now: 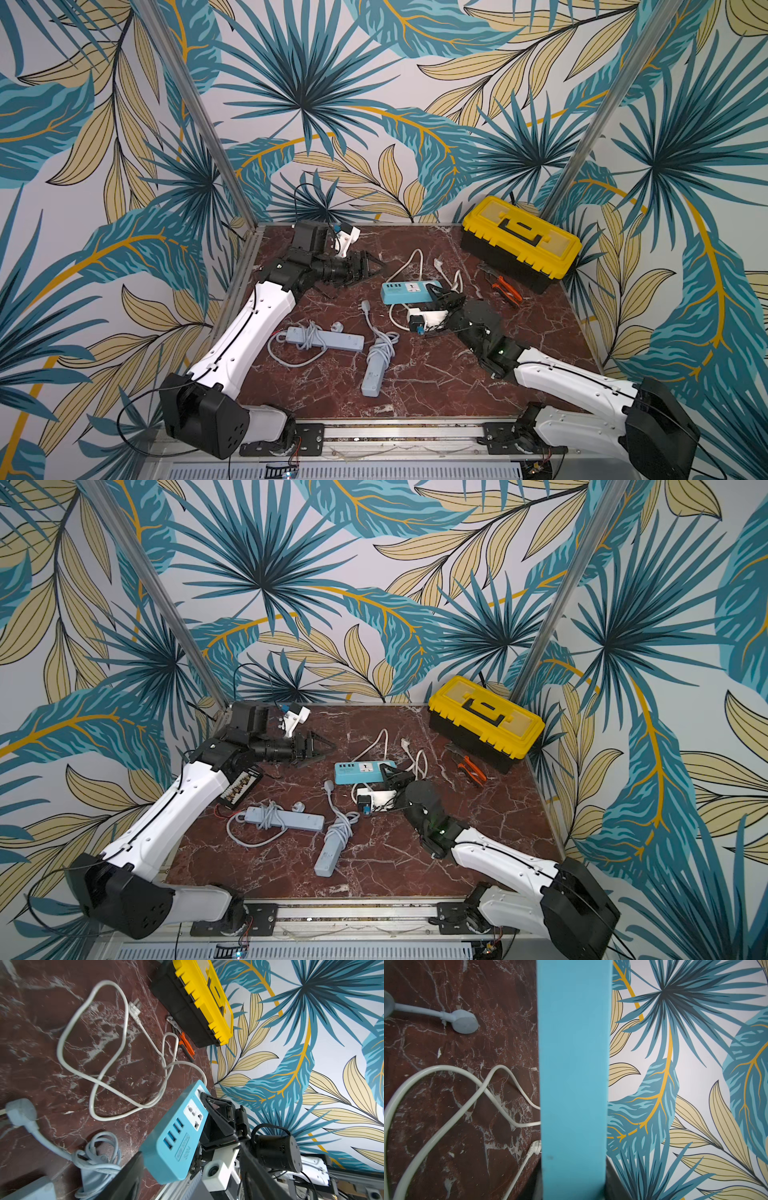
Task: Wrap the cord around the power strip
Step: Pick up the power strip from the center of the board.
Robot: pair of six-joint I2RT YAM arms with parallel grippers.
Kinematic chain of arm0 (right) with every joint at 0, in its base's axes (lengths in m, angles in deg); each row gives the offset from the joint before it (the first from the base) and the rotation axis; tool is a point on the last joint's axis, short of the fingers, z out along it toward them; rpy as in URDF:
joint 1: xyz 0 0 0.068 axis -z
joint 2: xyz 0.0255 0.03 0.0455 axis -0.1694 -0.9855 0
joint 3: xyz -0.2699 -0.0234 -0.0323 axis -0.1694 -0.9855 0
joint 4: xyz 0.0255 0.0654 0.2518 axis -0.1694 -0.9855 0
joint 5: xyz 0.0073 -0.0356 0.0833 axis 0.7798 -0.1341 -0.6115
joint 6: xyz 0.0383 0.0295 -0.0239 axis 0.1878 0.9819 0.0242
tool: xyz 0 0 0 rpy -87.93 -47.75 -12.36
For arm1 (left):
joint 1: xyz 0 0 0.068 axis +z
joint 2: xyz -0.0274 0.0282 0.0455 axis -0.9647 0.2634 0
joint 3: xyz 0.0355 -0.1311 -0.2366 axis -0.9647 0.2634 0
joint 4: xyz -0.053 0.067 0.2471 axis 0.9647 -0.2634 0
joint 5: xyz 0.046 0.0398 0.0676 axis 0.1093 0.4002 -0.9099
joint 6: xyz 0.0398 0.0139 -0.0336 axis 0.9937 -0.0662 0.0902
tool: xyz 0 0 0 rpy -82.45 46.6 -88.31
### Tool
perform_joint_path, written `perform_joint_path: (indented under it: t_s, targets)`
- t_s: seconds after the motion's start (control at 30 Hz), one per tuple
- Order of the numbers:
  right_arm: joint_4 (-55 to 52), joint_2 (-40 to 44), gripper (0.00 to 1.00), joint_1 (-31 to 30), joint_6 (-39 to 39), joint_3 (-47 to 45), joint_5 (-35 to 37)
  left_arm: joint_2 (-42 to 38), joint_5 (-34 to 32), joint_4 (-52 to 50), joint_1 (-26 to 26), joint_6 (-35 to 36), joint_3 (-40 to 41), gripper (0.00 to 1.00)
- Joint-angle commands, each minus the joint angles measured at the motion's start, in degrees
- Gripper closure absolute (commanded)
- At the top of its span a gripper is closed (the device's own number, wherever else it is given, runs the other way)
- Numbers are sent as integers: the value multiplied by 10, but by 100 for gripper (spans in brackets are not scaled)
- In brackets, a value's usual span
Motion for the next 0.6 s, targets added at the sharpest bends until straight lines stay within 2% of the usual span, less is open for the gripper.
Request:
perform_joint_path:
  t_s: [0.0,0.13,0.33,0.43,0.57]
  targets:
    - [102,5,99,-10,-50,-2,33,9,64,1,-5,-4,19,27]
    - [102,1,98,-15,-55,9,30,24,63,1,-9,-4,40,27]
    - [101,-7,96,-16,-52,12,31,34,33,4,-18,-19,30,28]
    - [109,-16,95,-17,-47,15,37,36,24,40,-41,-51,42,32]
    - [131,-33,89,-18,-36,18,54,27,19,133,-59,-128,86,39]
